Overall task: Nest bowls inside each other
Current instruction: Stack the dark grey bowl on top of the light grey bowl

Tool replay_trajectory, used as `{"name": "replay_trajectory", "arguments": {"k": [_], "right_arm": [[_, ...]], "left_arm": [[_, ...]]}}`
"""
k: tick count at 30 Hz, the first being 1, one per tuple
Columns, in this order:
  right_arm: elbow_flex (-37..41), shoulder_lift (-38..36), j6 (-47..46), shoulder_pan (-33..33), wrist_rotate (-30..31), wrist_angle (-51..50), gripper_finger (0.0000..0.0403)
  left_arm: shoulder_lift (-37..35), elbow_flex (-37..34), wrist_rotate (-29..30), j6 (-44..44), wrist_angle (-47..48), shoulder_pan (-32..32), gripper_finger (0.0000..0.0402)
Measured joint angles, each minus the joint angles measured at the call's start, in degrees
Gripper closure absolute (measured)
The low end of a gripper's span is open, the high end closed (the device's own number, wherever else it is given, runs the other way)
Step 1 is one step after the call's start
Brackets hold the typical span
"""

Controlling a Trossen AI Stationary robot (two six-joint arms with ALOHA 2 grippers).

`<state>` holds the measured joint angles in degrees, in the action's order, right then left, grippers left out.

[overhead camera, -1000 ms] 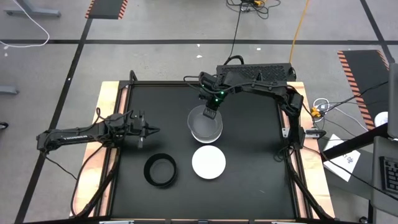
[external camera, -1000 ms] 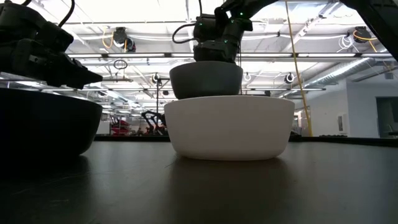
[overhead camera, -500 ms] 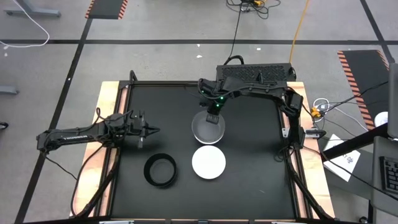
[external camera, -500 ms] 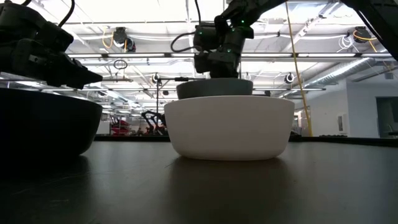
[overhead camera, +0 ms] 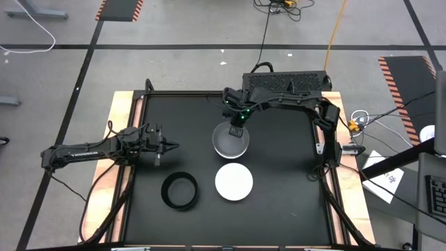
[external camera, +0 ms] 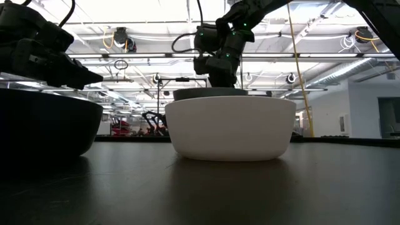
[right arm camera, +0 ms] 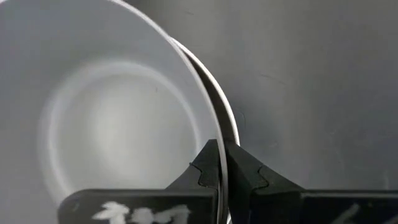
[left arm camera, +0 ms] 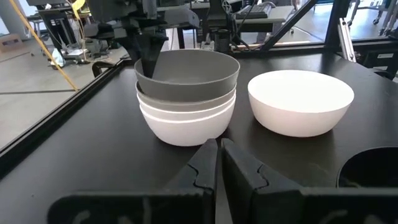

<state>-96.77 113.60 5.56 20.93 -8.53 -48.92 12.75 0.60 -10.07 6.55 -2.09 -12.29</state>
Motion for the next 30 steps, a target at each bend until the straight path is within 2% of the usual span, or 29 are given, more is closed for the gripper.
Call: {"name": "replay_trajectory", "arguments": {"k": [8,30], "right_arm": [[3.58,-0.2,-0.57,0.16,-0.43,2.03,0.0403],[3.67,-0.05,-0.39,0.09,-0.51,1.96,0.0392]], "left_arm": [[0.0,0.0,-0.03,0.04,0.0,0.0,0.0376],[0.0,0.0,-0.08,0.04,-0.02,0.0,0.0376]]}}
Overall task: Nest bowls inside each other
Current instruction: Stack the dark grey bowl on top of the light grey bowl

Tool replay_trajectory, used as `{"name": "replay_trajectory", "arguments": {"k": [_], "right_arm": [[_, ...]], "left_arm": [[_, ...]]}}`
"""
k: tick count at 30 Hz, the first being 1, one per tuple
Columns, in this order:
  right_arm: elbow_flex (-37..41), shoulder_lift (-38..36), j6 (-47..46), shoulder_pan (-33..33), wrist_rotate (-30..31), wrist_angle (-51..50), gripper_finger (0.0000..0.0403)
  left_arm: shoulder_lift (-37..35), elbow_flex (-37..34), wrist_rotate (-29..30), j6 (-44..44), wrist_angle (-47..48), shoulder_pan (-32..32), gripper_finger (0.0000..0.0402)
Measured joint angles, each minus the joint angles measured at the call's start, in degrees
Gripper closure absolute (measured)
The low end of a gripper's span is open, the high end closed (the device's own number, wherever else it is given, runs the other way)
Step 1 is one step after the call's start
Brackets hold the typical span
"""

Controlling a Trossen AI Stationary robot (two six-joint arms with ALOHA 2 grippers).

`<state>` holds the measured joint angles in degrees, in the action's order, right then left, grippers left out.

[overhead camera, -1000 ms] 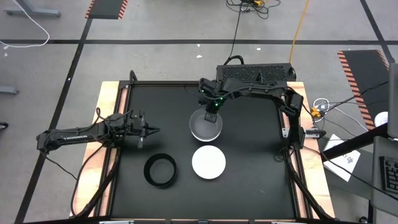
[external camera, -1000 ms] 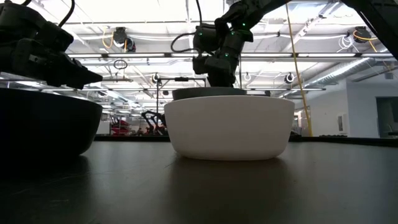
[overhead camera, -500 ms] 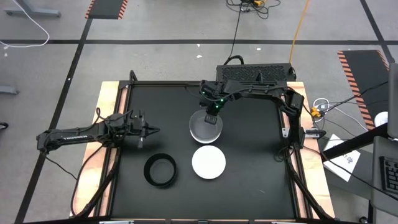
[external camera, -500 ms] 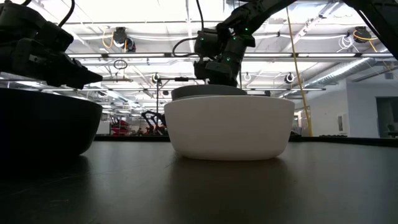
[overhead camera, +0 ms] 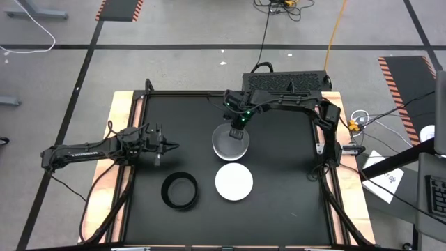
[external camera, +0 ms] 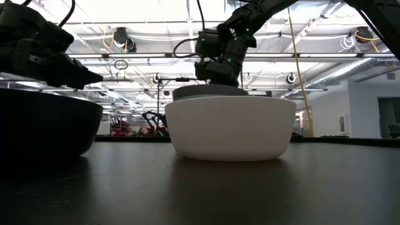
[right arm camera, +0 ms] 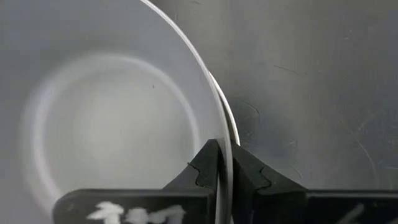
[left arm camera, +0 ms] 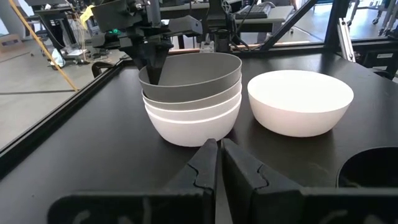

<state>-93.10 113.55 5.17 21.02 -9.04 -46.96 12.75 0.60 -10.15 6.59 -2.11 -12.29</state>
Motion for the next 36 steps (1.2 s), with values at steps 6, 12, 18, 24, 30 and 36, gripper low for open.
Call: {"name": "replay_trajectory", "arguments": {"k": [6,12,18,24,30,36], "right_arm": [[0.0,0.0,0.02,-0.02,-0.97,0.0,0.0389],[0.02,0.06,0.07,0.0,-4.32,-0.48,0.0375],[0.07,0.09,-0.38,-0.09,-5.14,-0.61,0.0318],[0.07,0.09,-1.4,-0.09,-5.16,-0.57,0.0264],[0.07,0.09,-1.58,-0.13,-4.81,-0.55,0.0225],[0.04,0.09,-2.99,-0.48,-4.72,-0.37,0.0205]], "left_arm": [[0.0,0.0,-0.01,0.01,0.0,0.0,0.0376],[0.0,0.0,-0.08,0.0,0.0,0.0,0.0376],[0.0,0.0,-0.13,0.02,-0.02,0.01,0.0376],[0.0,0.0,-0.13,-0.04,-0.02,0.02,0.0376],[0.0,0.0,-0.11,-0.09,-0.02,0.02,0.0376],[0.0,0.0,-0.11,-0.13,-0.01,0.02,0.0376]]}}
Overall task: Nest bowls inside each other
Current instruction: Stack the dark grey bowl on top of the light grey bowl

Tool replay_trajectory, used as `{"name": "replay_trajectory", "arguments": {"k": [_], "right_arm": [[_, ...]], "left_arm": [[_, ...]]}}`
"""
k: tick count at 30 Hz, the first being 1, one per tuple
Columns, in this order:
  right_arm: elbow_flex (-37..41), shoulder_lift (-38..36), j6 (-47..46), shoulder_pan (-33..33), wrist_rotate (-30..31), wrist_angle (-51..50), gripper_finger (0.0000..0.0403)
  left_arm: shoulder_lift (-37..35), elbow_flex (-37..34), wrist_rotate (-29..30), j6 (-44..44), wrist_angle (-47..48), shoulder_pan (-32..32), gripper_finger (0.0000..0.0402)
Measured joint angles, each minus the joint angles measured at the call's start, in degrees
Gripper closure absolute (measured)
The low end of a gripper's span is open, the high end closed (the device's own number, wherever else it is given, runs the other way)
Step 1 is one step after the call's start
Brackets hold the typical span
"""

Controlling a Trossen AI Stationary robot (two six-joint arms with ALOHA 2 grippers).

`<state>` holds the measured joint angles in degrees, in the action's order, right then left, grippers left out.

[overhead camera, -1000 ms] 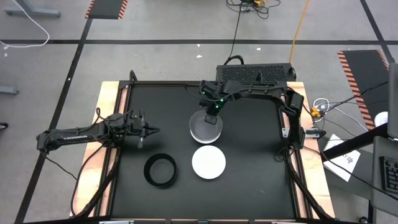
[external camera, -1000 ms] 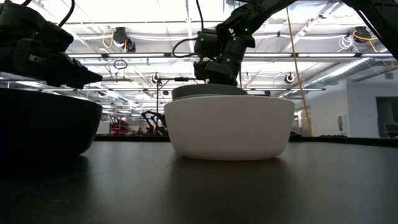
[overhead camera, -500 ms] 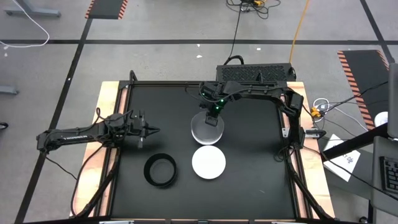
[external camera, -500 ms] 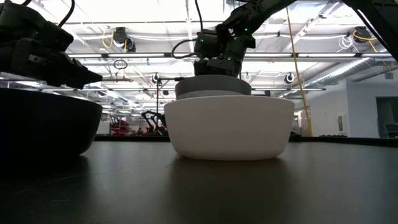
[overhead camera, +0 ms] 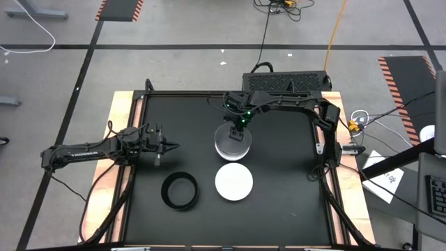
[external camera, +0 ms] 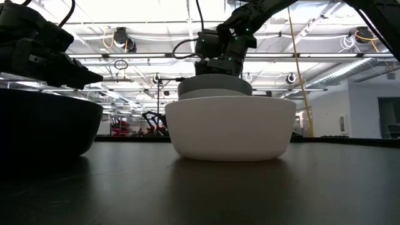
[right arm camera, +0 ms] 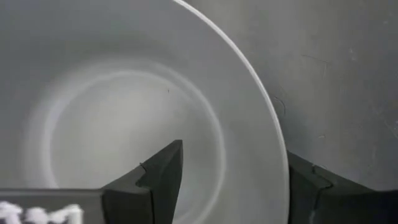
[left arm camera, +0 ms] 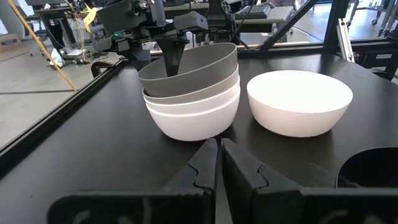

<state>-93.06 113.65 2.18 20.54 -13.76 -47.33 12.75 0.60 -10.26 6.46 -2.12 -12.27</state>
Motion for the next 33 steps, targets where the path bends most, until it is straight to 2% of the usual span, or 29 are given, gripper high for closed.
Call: {"name": "replay_trajectory", "arguments": {"k": [7,15,33], "right_arm": [[0.0,-0.02,-0.23,-2.78,0.8,2.07,0.0204],[0.02,-0.94,-0.14,-5.16,6.35,2.38,0.0203],[0.0,-3.54,0.49,-4.78,6.26,2.18,0.0204]], "left_arm": [[-0.01,0.0,0.02,-0.06,0.0,-0.02,0.0376],[0.0,0.0,0.02,-0.81,-0.01,0.0,0.0376],[0.0,0.0,-0.28,-1.2,-0.08,0.0,0.0376]]}}
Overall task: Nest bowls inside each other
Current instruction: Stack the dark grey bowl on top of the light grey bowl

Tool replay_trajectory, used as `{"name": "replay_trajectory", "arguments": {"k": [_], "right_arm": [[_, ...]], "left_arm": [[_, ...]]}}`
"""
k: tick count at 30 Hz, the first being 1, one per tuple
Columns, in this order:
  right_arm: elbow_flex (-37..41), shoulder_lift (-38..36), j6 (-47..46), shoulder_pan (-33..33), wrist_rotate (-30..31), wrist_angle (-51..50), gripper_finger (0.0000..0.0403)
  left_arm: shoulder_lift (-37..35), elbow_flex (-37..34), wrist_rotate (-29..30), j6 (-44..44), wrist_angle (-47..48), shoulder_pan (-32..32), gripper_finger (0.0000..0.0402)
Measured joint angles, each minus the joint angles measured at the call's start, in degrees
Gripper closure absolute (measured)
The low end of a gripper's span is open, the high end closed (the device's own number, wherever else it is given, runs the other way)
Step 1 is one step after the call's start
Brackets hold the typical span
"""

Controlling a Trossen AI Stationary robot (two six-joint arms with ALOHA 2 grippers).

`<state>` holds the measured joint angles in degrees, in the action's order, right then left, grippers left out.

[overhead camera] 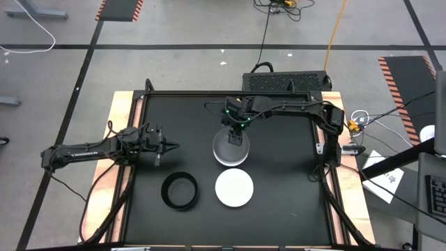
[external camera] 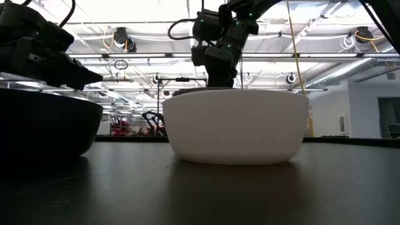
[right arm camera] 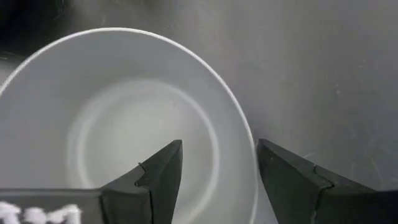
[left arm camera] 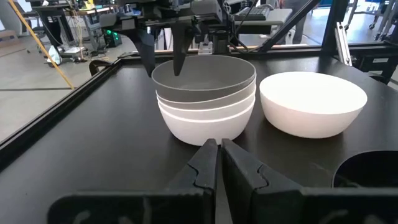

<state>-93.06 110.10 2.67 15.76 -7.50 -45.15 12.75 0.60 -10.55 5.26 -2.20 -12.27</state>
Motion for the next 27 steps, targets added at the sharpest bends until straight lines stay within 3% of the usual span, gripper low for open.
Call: {"name": "replay_trajectory", "arguments": {"k": [27], "right_arm": [[2.32,-0.4,1.27,0.28,0.05,2.81,0.0204]], "left_arm": [[0.0,0.01,-0.33,-0.2,-0.02,0.0,0.0376]]}}
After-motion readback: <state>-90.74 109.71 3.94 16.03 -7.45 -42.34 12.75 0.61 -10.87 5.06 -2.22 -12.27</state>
